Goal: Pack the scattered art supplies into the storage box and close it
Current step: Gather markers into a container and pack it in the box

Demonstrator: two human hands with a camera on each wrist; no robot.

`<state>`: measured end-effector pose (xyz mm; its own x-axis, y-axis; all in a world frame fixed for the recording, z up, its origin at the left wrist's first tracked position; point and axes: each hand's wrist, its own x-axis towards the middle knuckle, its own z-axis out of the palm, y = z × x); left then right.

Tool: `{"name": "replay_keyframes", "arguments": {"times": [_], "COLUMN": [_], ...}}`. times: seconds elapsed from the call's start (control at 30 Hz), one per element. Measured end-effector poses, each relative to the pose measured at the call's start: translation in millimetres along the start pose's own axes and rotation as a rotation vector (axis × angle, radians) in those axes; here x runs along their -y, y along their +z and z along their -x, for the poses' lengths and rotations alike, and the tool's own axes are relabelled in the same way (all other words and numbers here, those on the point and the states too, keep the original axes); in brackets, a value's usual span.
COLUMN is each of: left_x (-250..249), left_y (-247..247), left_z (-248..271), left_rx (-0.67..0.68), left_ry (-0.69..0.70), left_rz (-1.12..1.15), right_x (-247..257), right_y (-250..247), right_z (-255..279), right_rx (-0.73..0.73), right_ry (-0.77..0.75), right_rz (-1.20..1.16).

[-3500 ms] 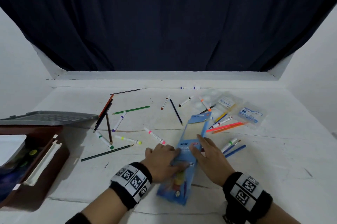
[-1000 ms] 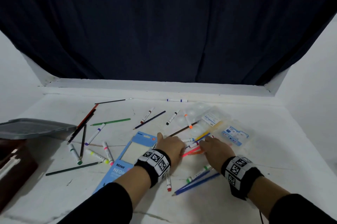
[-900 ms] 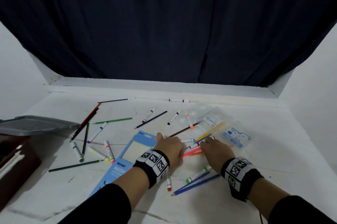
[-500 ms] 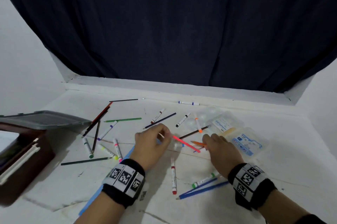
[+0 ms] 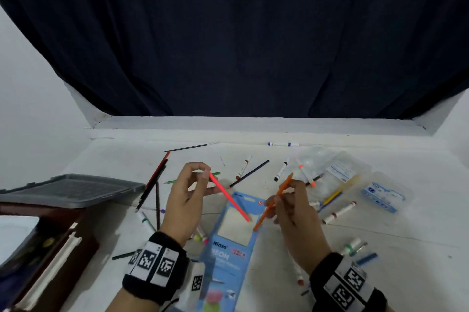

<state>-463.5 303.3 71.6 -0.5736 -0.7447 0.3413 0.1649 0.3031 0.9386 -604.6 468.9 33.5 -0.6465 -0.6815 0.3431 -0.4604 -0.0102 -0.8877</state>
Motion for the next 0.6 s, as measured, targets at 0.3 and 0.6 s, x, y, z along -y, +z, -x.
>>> {"name": "replay_keyframes", "arguments": {"times": [0.3, 0.6], "left_x": [40, 61], "left_y": [-25, -5], "left_z": [-31, -44], "left_rx": [0.331, 0.46], "left_ry": [-0.125, -0.313], "left_rz": [-0.158, 0.024], "right_x": [-12, -7], "right_y": [64, 61], "right_z": [11, 4], "right_rx": [-0.018, 0.079], "right_ry": [0.175, 0.2], "right_rz": [0.115, 0.181]}}
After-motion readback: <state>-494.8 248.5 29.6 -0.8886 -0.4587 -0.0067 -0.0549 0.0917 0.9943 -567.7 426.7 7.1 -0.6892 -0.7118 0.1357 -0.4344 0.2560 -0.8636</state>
